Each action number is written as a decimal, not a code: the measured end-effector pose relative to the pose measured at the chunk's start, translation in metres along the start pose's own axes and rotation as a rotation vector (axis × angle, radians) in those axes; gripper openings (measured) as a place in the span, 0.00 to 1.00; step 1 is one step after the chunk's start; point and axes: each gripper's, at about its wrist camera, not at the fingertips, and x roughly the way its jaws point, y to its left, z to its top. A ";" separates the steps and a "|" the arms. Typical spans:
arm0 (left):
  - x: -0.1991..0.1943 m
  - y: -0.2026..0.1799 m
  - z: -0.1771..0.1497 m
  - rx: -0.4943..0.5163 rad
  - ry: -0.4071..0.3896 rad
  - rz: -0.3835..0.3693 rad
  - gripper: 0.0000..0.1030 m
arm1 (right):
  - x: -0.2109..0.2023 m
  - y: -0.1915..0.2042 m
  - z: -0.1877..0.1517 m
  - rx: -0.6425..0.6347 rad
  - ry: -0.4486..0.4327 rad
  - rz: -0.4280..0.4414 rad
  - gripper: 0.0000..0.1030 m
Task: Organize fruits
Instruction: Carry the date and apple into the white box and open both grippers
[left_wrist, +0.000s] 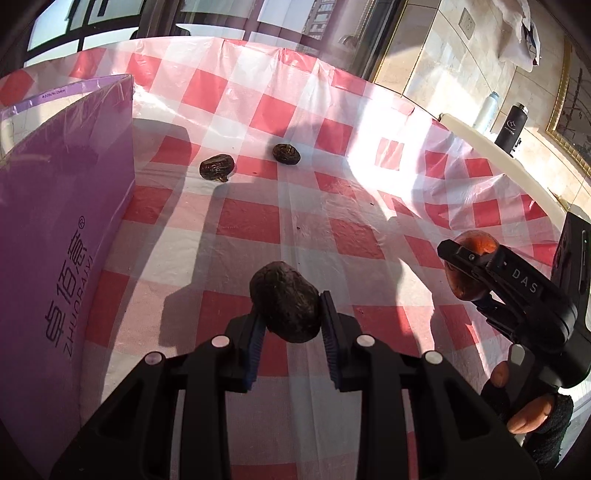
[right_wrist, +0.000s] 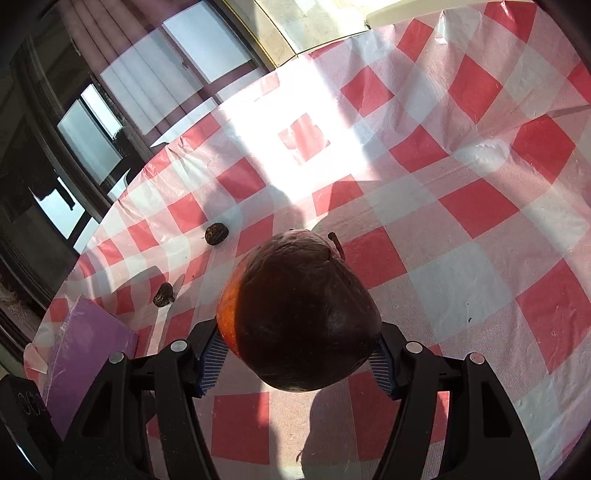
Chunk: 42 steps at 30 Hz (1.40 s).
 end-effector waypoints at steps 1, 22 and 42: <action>-0.004 -0.003 -0.002 0.015 -0.007 0.006 0.28 | -0.005 0.001 -0.006 0.003 0.005 0.002 0.62; -0.128 0.006 0.008 0.048 -0.226 0.013 0.28 | -0.032 0.070 -0.052 -0.097 0.053 0.139 0.62; -0.196 0.182 0.079 -0.121 -0.251 0.346 0.28 | -0.028 0.287 -0.075 -0.572 0.092 0.377 0.62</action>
